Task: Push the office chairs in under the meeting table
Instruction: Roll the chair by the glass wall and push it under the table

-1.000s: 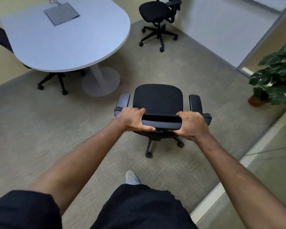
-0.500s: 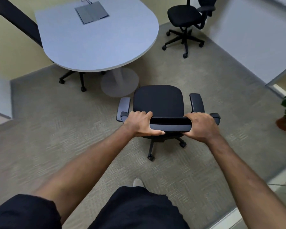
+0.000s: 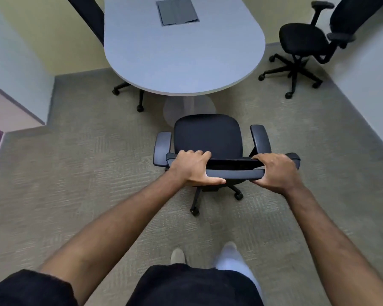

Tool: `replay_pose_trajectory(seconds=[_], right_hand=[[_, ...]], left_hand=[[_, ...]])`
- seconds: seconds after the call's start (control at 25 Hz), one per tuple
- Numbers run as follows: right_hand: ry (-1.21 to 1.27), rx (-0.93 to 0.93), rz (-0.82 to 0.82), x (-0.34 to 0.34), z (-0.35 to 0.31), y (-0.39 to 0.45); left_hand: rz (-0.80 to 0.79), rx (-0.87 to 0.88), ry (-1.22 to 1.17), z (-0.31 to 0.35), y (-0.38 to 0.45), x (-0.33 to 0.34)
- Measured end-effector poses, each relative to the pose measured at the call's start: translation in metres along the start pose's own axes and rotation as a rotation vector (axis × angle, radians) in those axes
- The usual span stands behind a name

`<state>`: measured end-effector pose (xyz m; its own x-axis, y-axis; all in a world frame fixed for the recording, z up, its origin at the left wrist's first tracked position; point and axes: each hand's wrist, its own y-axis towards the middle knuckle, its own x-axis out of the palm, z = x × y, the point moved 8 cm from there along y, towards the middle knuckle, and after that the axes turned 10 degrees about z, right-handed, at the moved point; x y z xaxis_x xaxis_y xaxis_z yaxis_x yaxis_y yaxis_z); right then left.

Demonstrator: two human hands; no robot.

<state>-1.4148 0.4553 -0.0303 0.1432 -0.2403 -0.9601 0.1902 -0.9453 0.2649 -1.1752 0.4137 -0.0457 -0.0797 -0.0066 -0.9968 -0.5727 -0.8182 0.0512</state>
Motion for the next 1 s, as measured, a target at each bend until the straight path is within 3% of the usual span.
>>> replay_pose_trajectory(seconds=[0.56, 1.0], right_hand=[[0.056, -0.262, 0.003, 0.024, 0.050, 0.105], [0.087, -0.270, -0.093, 0.022, 0.049, 0.108]], left_hand=[[0.043, -0.311, 0.026, -0.015, 0.052, -0.003], [0.020, -0.313, 0.032, -0.013, 0.055, -0.006]])
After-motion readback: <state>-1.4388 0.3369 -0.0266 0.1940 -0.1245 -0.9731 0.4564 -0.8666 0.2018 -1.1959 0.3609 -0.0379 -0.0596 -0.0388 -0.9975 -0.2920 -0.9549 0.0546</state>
